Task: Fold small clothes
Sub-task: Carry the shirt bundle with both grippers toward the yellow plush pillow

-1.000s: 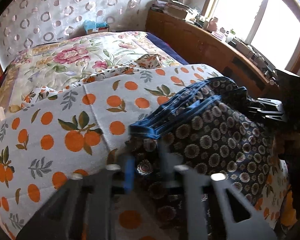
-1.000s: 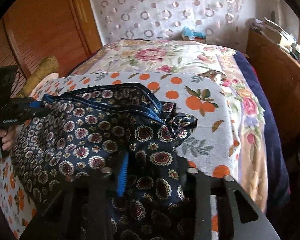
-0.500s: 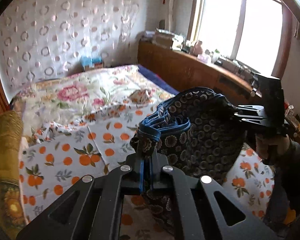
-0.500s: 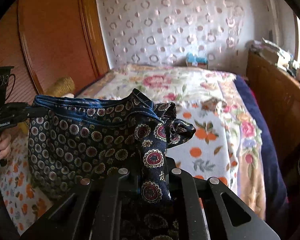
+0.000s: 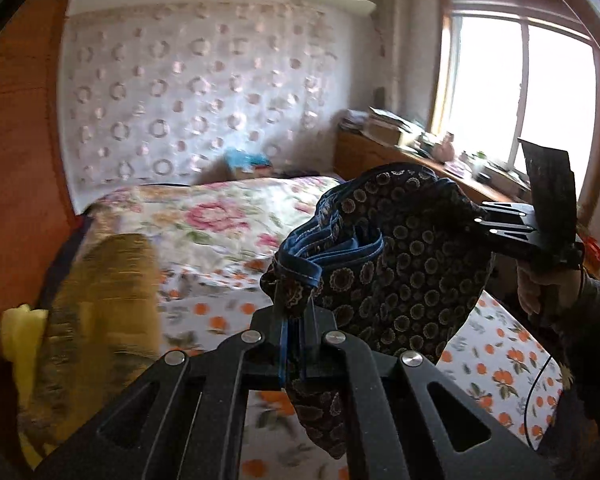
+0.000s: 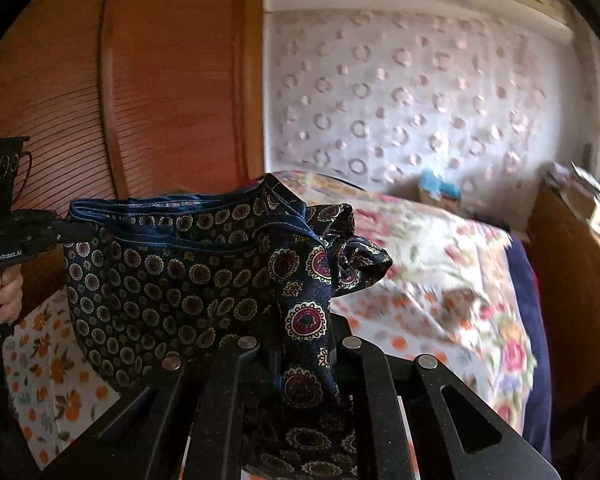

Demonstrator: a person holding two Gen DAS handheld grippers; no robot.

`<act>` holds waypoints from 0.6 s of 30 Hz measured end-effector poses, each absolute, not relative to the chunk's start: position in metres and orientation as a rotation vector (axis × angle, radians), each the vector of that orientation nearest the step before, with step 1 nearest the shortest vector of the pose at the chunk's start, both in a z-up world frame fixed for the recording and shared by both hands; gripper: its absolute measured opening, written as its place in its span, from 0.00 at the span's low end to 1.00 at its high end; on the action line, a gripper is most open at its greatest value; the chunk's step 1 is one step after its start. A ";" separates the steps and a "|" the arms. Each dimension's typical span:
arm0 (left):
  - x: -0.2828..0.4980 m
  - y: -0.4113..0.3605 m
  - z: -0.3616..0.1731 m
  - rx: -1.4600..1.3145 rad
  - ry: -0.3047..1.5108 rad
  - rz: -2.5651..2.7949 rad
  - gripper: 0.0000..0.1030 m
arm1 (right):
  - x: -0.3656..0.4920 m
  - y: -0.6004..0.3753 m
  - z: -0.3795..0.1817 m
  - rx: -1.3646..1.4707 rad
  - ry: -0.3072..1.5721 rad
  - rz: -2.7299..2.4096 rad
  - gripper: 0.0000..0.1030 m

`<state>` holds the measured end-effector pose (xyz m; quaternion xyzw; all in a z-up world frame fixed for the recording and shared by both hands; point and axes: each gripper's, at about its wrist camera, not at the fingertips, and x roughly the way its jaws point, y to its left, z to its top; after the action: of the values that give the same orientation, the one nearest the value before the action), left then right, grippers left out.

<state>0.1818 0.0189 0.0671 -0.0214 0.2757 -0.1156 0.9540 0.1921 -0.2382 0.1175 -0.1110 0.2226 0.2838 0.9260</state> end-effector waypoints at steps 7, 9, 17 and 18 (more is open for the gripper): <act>0.167 0.078 0.074 -0.092 0.502 -0.102 0.04 | 0.229 -0.175 0.132 -0.311 0.403 0.681 0.10; 0.164 0.092 0.075 -0.103 0.489 -0.066 0.04 | 0.243 -0.153 0.139 -0.343 0.388 0.714 0.10; 0.146 0.145 0.051 -0.177 0.468 0.084 0.04 | 0.296 -0.077 0.151 -0.488 0.345 0.847 0.10; 0.144 0.150 0.045 -0.189 0.476 0.097 0.04 | 0.302 -0.066 0.150 -0.505 0.346 0.862 0.10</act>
<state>0.1440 0.1505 0.0445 -0.0934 0.2352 0.0480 0.9662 0.3019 -0.0664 0.1504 -0.2410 0.1649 0.4113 0.8635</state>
